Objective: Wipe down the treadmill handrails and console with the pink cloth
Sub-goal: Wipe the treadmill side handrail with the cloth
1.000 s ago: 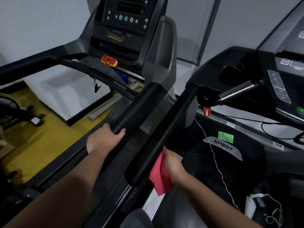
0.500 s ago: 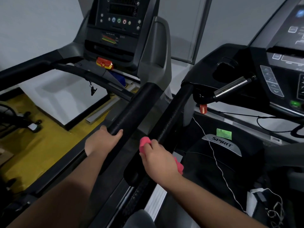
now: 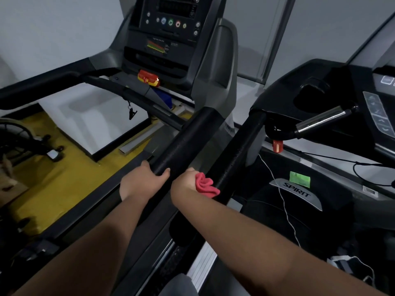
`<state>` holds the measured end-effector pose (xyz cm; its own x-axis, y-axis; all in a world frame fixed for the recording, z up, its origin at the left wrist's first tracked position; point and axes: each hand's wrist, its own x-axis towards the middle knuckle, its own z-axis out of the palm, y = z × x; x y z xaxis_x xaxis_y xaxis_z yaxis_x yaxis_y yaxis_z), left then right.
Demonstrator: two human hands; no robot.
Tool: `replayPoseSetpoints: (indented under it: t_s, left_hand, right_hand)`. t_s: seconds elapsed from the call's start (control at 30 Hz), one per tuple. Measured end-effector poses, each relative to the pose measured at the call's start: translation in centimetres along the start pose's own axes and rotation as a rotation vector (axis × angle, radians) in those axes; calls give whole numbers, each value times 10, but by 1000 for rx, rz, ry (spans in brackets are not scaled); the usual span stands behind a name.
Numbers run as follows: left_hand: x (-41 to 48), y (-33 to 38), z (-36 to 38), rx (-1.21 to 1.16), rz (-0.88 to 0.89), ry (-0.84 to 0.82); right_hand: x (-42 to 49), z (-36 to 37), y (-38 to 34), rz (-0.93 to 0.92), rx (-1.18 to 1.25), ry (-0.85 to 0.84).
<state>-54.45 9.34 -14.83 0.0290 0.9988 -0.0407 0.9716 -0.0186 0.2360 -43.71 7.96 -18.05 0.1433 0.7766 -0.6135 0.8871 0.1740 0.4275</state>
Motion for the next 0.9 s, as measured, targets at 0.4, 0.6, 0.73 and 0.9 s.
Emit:
replayPoseSetpoints:
  t_s: [0.4, 0.6, 0.73, 0.9]
  left_hand:
    - [-3, -1, 0, 32, -16, 3]
    - [-5, 3, 0, 34, -17, 8]
    - [-6, 4, -1, 44, -12, 18]
    - [-4, 3, 1, 30, -24, 35]
  right_hand:
    - [-82, 60, 46, -32, 614, 1108]
    - [-79, 109, 73, -185, 818, 1322]
    - [-74, 126, 76, -194, 913, 1350]
    - [-86, 93, 50, -197, 774, 1309]
